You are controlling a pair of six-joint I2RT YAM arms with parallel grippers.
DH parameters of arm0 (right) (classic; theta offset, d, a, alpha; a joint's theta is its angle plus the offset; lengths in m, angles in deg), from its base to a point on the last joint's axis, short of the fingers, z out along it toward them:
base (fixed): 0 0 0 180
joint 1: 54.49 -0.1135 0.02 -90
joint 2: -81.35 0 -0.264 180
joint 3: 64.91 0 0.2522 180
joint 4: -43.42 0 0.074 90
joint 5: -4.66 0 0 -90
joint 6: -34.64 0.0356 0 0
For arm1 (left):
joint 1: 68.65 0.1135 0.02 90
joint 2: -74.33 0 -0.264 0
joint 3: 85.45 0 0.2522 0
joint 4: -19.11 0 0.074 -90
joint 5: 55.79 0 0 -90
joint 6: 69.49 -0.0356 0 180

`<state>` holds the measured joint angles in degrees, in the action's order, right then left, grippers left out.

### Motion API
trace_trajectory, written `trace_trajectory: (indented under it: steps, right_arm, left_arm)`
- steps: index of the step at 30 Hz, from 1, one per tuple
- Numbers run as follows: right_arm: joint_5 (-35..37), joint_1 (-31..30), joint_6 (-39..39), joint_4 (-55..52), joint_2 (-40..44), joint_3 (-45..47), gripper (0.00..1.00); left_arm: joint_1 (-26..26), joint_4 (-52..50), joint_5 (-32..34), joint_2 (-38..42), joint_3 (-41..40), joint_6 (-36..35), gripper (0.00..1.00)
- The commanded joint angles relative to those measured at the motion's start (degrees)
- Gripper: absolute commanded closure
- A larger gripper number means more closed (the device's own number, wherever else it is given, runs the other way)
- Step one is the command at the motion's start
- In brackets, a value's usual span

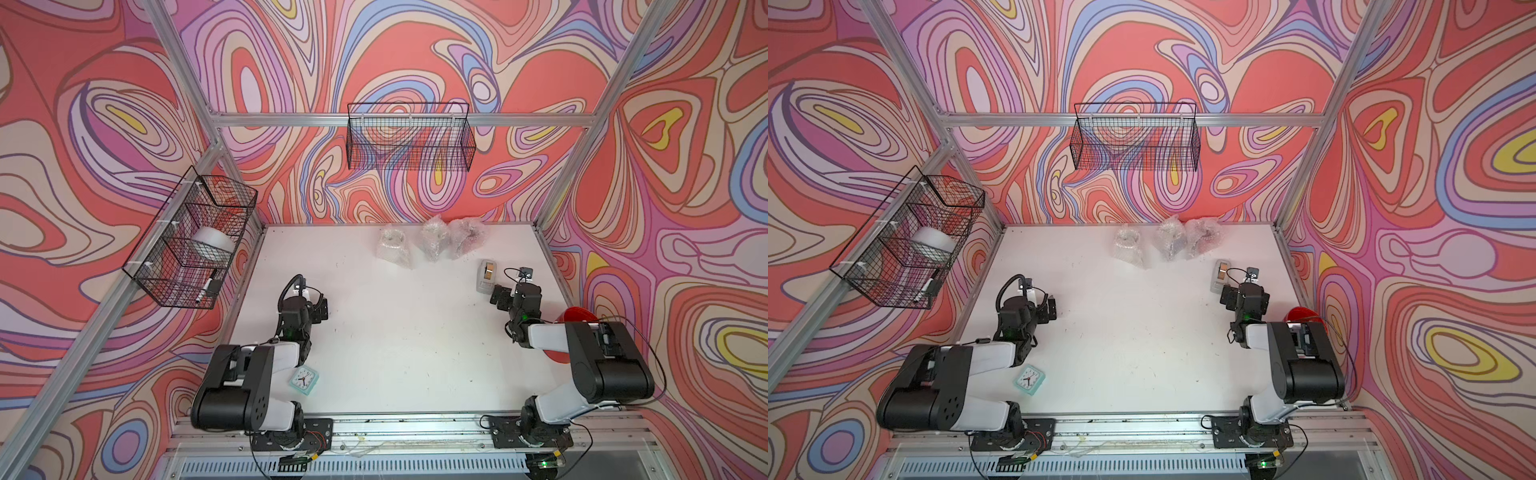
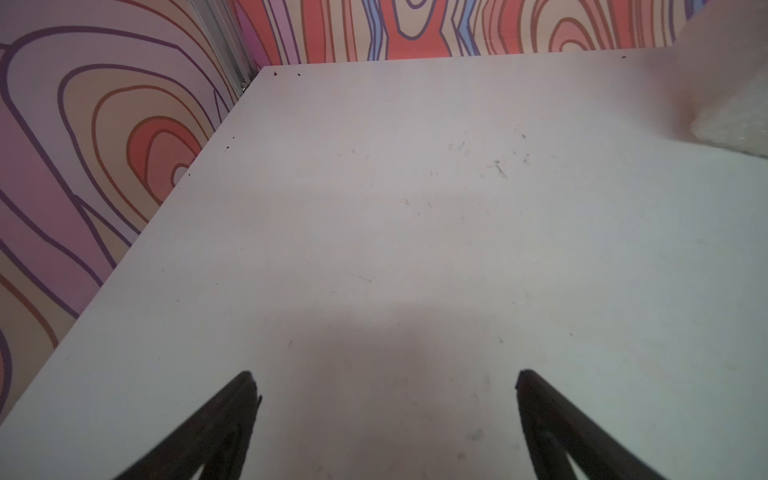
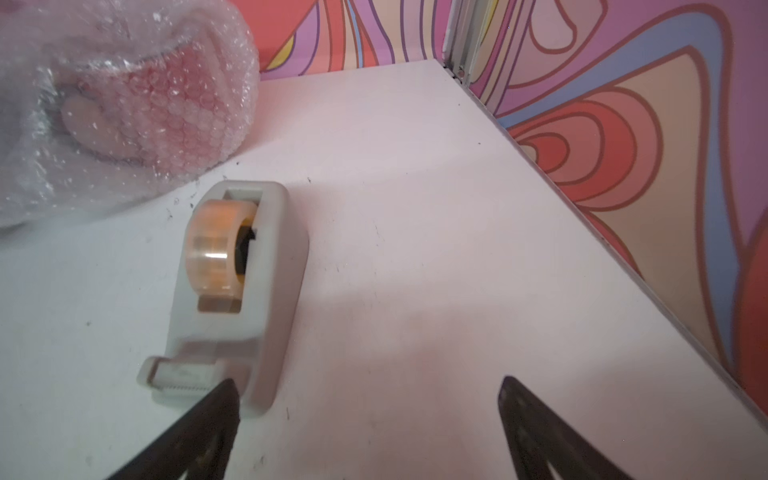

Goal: Wrap mugs in bubble wrap
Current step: Reset both arms

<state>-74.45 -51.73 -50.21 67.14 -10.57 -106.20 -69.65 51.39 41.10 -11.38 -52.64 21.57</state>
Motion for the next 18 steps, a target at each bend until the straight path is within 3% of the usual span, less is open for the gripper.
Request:
trace_trajectory:
  steps: [1, 3, 4, 5, 7, 9, 12, 15, 18]
  right_arm:
    - [-13.49, 1.11, -0.82, 5.14, -3.21, -4.35, 0.01]
    - [-14.96, 0.06, -3.26, 6.96, -4.38, -4.2, 0.02]
    - [-14.45, -0.21, -3.35, 7.54, -4.19, -3.54, 0.01]
    - [-13.43, -0.22, -2.94, 11.49, -4.63, -1.51, 0.02]
    - [-13.36, -0.22, -2.16, 20.51, -6.01, 2.35, 0.02]
    - [-11.36, -0.2, -1.52, 20.27, -6.23, 2.12, 0.01]
    - [-11.1, -0.19, -1.8, 19.83, -5.97, 1.87, 0.01]
    - [-11.65, -0.26, -2.21, 18.36, -5.95, 1.32, 0.01]
    - [-12.39, -0.53, -2.85, 17.86, -6.02, 1.02, 0.02]
  left_arm:
    - [0.99, 0.8, -4.42, -0.56, 2.65, 1.01, 0.0]
    - [0.85, 9.08, -2.05, -3.08, 1.05, 1.26, 0.0]
    - [0.82, 3.56, 0.53, -0.73, 1.64, 3.0, 0.0]
    - [0.82, 5.48, 2.12, -1.44, 1.13, 3.46, 0.0]
    - [0.73, 8.86, -1.96, -2.47, 0.63, 1.28, 0.0]
    - [0.73, 2.34, -7.47, -1.76, 3.11, -0.66, 0.0]
    - [0.73, 6.57, -6.93, -2.1, 1.27, -0.32, 0.0]
    - [1.16, 1.21, -8.53, -2.39, 4.12, -0.33, 0.0]
    - [1.8, 3.49, -9.63, -2.46, 3.07, -0.15, 0.0]
